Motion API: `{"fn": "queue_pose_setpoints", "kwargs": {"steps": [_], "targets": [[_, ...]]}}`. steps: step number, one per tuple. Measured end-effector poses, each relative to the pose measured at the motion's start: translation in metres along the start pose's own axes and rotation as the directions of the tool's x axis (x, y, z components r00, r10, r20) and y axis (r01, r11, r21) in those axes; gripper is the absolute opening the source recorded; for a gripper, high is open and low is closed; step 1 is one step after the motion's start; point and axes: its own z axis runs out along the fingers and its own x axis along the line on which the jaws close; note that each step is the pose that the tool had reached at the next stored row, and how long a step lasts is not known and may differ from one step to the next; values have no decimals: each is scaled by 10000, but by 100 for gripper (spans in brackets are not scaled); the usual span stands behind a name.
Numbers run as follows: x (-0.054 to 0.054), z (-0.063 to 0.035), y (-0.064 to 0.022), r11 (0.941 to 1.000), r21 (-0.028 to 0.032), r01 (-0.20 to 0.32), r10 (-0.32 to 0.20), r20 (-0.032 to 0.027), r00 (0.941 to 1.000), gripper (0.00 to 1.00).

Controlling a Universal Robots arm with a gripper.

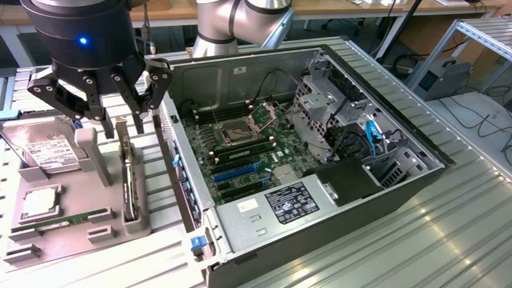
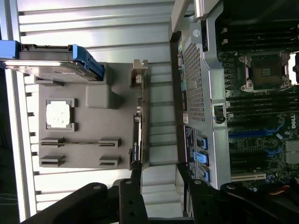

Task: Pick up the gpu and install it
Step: 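Pick up the gpu and move the gpu toward the slot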

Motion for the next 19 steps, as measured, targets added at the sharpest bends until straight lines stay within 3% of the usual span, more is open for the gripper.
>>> {"fn": "queue_pose_setpoints", "kwargs": {"steps": [19], "targets": [[2,54,-3,10000,1,0,0,0,10000,42]]}}
